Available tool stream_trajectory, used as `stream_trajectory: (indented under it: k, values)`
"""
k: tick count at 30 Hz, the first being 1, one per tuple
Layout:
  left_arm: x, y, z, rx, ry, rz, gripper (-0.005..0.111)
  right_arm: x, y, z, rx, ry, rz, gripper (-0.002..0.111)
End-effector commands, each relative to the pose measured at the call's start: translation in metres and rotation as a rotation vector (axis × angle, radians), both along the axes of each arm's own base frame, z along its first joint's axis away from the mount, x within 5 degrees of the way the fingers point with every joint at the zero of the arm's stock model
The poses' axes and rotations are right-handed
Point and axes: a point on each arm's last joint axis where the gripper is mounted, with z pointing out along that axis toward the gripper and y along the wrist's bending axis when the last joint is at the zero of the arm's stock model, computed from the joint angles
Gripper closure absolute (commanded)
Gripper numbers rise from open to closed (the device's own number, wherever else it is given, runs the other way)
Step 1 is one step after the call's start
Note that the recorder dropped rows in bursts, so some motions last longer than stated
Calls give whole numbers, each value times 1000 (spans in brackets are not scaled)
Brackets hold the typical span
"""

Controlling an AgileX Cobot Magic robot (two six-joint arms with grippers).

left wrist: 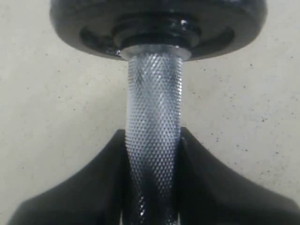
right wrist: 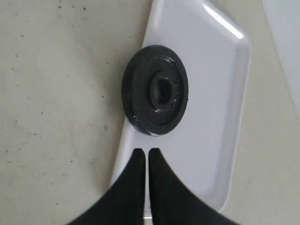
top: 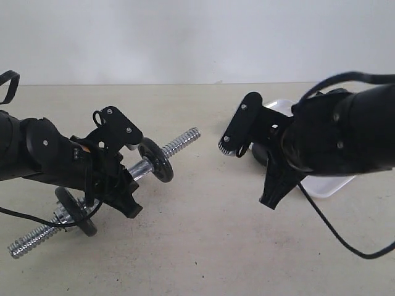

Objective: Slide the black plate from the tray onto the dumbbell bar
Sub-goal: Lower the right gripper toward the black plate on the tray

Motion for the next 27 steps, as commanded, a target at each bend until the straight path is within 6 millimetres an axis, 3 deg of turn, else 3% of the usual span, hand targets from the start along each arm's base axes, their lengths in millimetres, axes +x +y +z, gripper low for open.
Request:
stream_trajectory:
  k: [1,11,20,27]
  values:
    - [-9,11,121,-199,-419,80,102,-7,1,0,-32,-109,25,109]
    - [-9,11,121,-201,-418,83,102,-20,-3,-14,-61,-226,27,109]
    - [-9,11,121,-201,-421,84,102,-28,18,-72,-231,-235,44,109]
    - [-8,11,121,-201,-425,86,102,-27,16,-89,-226,-238,-13,109]
